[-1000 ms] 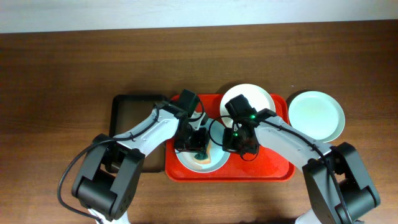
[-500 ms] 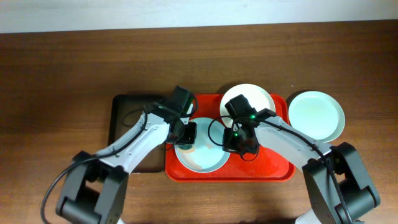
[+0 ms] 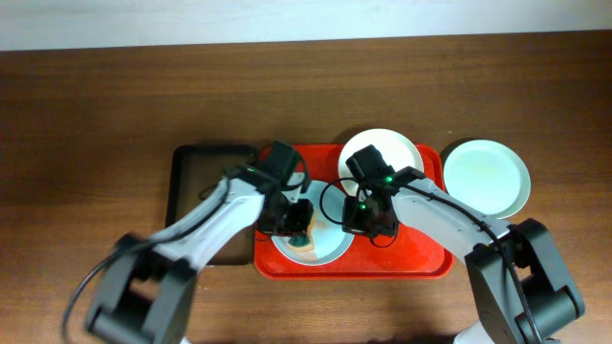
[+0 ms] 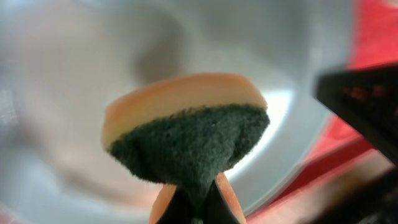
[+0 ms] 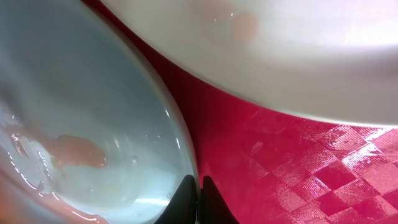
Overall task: Clean dirty plates on tray and stack at the side
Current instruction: 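Scrub the pale blue plate surface with the sponge in the left gripper, then return the sponge to the black tray and open the left gripper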
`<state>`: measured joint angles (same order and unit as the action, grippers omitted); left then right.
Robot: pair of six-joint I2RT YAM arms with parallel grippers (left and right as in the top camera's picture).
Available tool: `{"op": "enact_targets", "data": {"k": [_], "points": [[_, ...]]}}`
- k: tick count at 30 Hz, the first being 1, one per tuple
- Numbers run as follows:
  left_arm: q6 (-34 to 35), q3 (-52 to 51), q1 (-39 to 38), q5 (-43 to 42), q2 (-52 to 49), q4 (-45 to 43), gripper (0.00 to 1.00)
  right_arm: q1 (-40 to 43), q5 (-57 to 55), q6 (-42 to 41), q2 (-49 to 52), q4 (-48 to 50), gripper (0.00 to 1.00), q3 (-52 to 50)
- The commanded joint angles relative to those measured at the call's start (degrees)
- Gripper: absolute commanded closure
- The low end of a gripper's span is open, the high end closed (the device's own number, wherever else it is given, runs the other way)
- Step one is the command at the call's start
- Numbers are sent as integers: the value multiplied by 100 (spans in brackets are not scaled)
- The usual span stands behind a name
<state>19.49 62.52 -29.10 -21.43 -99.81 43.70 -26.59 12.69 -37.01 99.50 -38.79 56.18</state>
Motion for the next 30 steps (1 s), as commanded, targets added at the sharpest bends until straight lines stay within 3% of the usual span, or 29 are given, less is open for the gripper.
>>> {"op": "enact_targets", "data": {"k": [1,5,10,17,23,30], "points": [[-133,262,531,660,1222,413,100,-9,37,37,20,20,95,-4],[-133,262,1255,1980,1731,1239,100,-9,37,35,20,22,95,-4],[-136,188,1886,2583,1711,1633,100,-9,37,37,20,20,95,-4],[-313,-308,2103,2594,1711,1226,100,-9,37,37,20,22,95,-4],[-894,-1270,2100,2035,1707,61,100,-7,35,35,20,24,95,-4],[-914,-1759,2100,2028,1700,-540,100,-7,35,35,20,24,95,-4]]}}
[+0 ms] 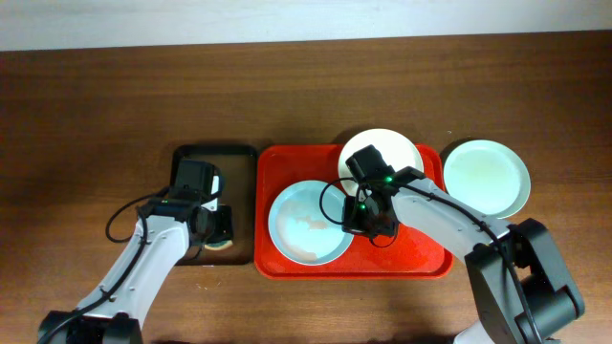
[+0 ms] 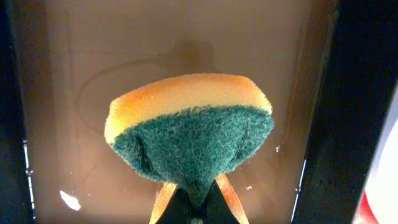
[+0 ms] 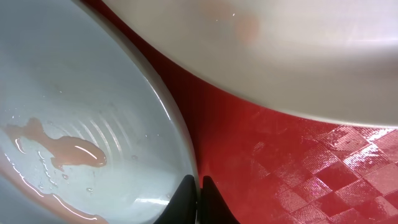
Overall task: Clean dirty plates on tray and stack at the side
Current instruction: 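Return the sponge to the black tray and open the left gripper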
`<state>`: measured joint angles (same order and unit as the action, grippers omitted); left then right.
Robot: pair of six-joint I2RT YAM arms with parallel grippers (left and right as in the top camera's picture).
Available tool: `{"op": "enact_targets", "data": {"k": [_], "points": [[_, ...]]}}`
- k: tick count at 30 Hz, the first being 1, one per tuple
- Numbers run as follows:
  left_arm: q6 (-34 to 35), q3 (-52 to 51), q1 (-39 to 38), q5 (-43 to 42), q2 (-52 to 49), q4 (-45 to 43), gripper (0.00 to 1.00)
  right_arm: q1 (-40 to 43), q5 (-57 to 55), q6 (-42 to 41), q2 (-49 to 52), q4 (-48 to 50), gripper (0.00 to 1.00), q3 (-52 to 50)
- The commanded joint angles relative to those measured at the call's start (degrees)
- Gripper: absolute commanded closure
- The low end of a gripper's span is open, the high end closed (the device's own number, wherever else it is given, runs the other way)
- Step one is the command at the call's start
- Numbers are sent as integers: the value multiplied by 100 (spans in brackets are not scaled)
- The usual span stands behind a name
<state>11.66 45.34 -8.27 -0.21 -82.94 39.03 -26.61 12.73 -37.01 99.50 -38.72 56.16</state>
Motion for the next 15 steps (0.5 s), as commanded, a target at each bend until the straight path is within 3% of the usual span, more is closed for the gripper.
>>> {"op": "enact_targets", "data": {"k": [1,5,8,9,10,12,15], "points": [[-129,-42,17,-94,13,-74,100,-7,31,37,20,17,95,-2],[-129,-42,17,-94,13,-76,99,-4,31,37,20,15,95,-2],[-129,-42,17,-94,13,-76,94,-4,31,37,20,15,95,-2],[-129,-42,17,-94,13,-72,86,-4,31,37,20,15,95,-2],[-129,-42,17,-94,13,-72,70,-7,31,37,20,15,95,-2],[-129,-39,17,-109,15,-74,58,-4,31,37,20,15,94,-2],[-127,160,20,-111,26,74,69,-4,31,35,20,15,88,-2]]}}
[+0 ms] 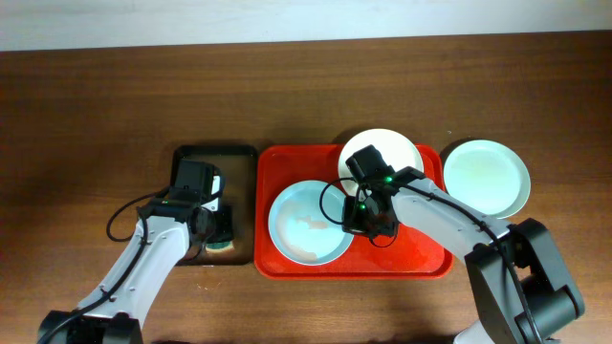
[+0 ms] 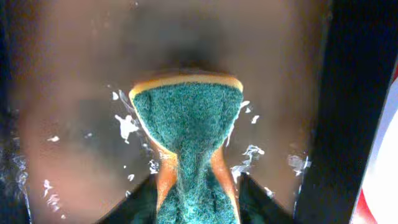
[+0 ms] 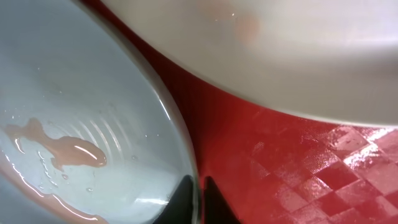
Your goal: Clean dirty plates on tray and stack at the side
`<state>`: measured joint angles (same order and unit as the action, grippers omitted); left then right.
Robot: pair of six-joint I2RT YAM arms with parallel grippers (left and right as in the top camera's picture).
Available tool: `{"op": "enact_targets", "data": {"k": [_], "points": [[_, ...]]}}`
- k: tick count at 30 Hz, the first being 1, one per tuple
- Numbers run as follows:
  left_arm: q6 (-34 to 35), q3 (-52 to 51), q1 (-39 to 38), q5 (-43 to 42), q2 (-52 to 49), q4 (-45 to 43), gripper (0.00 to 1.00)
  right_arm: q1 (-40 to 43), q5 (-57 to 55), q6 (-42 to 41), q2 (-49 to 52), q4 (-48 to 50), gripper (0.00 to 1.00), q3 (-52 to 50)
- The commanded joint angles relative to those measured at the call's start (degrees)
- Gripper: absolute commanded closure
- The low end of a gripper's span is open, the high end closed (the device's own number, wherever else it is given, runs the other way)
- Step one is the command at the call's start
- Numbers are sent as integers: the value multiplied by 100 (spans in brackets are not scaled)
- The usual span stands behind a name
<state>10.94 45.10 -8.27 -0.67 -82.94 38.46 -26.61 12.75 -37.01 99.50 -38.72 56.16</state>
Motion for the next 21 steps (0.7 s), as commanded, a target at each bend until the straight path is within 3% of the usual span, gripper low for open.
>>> {"op": "enact_targets", "data": {"k": [1,5,6,8,9,11,15,21], "points": [[-55,308,20,-63,42,232,71,-4,31,37,20,15,88,-2],[-52,1375,20,-63,267,1082,58,-4,31,35,20,11,86,-2],[-50,1615,20,-61,313,1274,50,-4,31,35,20,11,86,-2],[-33,2079,20,-57,393,1611,18,-7,31,35,20,11,80,-2],[-24,2236,20,-44,413,1709,18,-7,31,35,20,11,78,-2],[133,2490,74,-39,422,1851,3,-7,31,35,20,11,72,-2],[772,2632,525,-42,422,1893,1,-7,31,35,20,7,62,-2],[835,2629,984,-44,420,1932,1,-4,31,35,20,13,57,-2]]}}
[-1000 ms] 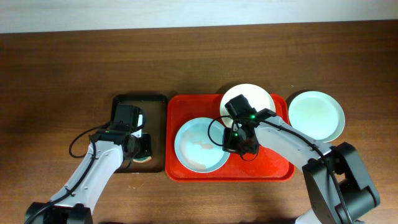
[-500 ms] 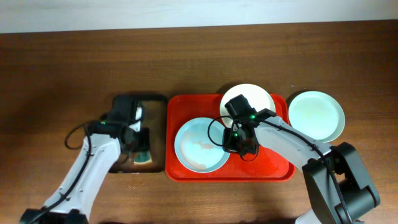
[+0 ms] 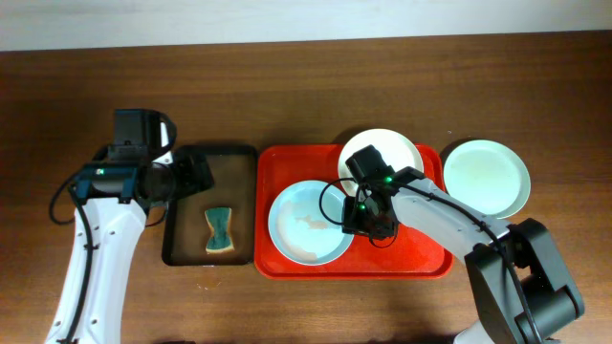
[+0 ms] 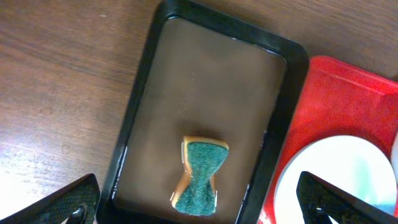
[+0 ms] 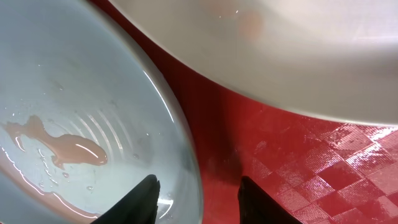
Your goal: Clean dirty plates on tray and stack at the side
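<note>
The green-and-orange sponge (image 3: pixel 220 230) (image 4: pixel 200 176) lies pinched at its middle in the dark tray (image 3: pixel 182 205) (image 4: pixel 149 93). My left gripper (image 3: pixel 196 175) (image 4: pixel 198 202) hangs open well above it, holding nothing. On the red tray (image 3: pixel 421 256) (image 5: pixel 298 168) a light blue plate (image 3: pixel 308 223) (image 5: pixel 74 81) carries a pinkish wet smear. My right gripper (image 3: pixel 363 218) (image 5: pixel 200 202) is open, its fingers astride that plate's right rim. A white plate (image 3: pixel 381 158) (image 5: pixel 280 50) sits at the red tray's back.
Another light plate (image 3: pixel 486 179) rests on the wooden table (image 3: pixel 306 86) to the right of the red tray. The dark tray holds brownish water. The red tray's left edge lies close against the dark tray.
My left gripper has let go of the sponge, which now lies in the dark tray, and stands open high above it. My right gripper's fingers have opened wide around the blue plate's rim.
First my left gripper held the sponge on the blue plate while my right was shut on that plate's rim. Then the sponge was held over the dark tray, then pressed into its water. Now the sponge lies free there and both grippers are open.
</note>
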`<state>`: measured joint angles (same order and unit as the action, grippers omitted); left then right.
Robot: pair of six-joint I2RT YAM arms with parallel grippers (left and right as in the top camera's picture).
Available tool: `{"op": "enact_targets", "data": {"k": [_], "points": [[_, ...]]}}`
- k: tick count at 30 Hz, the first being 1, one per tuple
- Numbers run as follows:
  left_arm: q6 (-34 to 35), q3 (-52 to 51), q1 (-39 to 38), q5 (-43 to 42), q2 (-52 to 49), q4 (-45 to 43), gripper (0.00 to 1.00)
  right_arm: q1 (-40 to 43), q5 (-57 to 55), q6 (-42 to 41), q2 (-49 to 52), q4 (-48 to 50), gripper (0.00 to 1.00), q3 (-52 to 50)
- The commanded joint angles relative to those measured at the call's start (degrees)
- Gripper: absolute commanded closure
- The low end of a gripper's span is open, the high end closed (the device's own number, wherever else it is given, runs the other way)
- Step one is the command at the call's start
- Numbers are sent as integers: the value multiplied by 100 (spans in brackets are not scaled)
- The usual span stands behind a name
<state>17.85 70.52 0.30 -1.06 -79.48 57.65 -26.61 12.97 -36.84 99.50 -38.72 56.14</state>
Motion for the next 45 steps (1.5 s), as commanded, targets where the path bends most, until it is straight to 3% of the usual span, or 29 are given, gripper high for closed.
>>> {"op": "enact_targets", "data": {"k": [1,13,18,24,45], "points": [[144,87,131,-4,74,13,1,-4,7,20,20,11,57,0],[144,87,131,-4,74,13,1,-7,-15,15,24,122,57,-9],[144,87,131,-4,74,13,1,-4,-55,15,24,306,68,-190],[144,87,131,-4,74,13,1,-4,-118,15,24,319,96,-205],[186,87,131,-68,74,-13,1,-4,-118,0,24,328,96,-205]]}}
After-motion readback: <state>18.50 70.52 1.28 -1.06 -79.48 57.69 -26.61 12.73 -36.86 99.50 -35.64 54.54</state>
